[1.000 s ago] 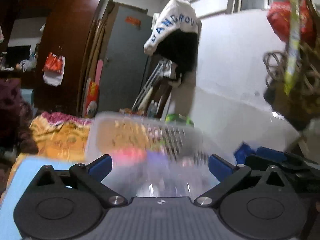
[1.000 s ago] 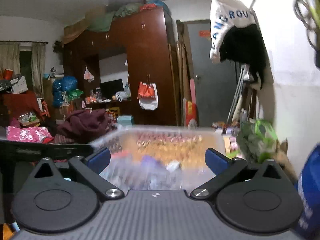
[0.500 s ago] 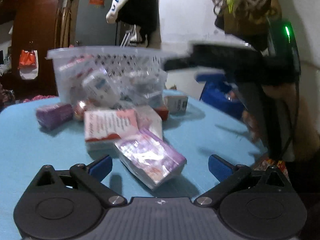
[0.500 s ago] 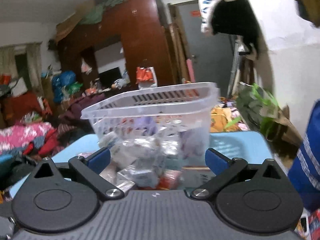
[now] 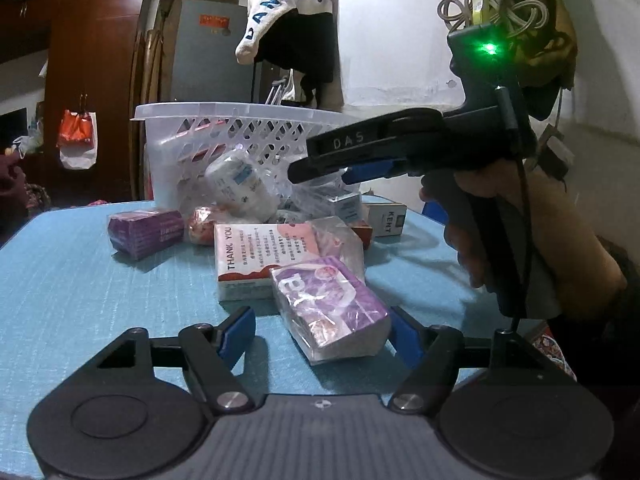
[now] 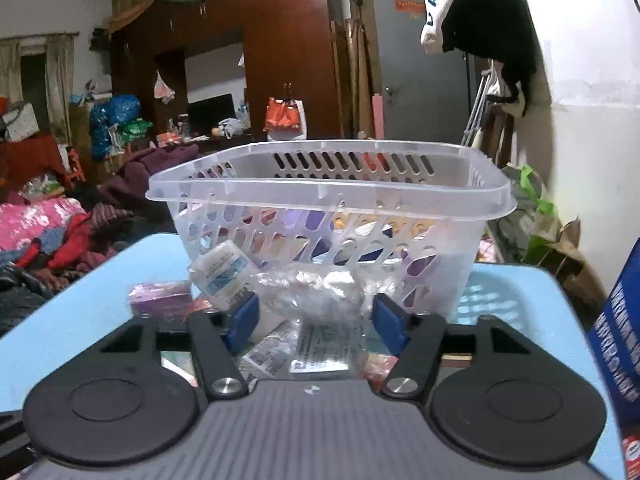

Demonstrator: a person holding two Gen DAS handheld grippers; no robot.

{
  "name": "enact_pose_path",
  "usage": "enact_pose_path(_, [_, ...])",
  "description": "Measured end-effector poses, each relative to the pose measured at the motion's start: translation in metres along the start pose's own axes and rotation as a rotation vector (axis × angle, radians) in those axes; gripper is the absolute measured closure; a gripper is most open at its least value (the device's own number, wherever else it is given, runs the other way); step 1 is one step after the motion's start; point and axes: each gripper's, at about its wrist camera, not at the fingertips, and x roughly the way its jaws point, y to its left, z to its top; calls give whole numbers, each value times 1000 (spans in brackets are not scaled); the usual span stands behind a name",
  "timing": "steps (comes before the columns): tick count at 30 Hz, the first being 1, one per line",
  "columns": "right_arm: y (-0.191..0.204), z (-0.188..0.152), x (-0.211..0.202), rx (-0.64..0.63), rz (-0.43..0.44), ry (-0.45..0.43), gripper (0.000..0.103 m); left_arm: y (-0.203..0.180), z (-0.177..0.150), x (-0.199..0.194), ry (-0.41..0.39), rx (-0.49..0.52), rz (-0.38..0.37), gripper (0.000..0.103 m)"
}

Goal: Organize objects
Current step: 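Grasp the purple wrapped packet with the left tool while the right tool grasps the clear bag, then carry both items over the white basket and open both tools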

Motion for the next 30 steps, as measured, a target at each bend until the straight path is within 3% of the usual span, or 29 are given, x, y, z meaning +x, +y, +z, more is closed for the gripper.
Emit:
enact_pose_path(4, [2, 1, -4, -25, -14, -13, 47, -4, -2, 0, -15, 18, 8, 29])
enact_pose_path(6, [3, 0, -9, -24, -5, -30, 47, -3, -4, -4, -34, 25, 5, 46])
enact_pose_path(16, [3, -18, -51, -32, 18, -124, 47, 14, -12, -33, -160, 28, 19, 47])
enact_pose_path(22, [-1, -25, -69, -10, 27, -169, 47, 28, -11, -40, -186, 3, 29, 47])
enact_pose_path(27, [-1, -22, -81, 6, 39, -221, 47, 46, 2, -44, -220, -39, 37, 47])
enact_pose_path(30, [2, -8, -84, -2, 43, -256, 47, 58, 30, -41, -244, -51, 25, 47])
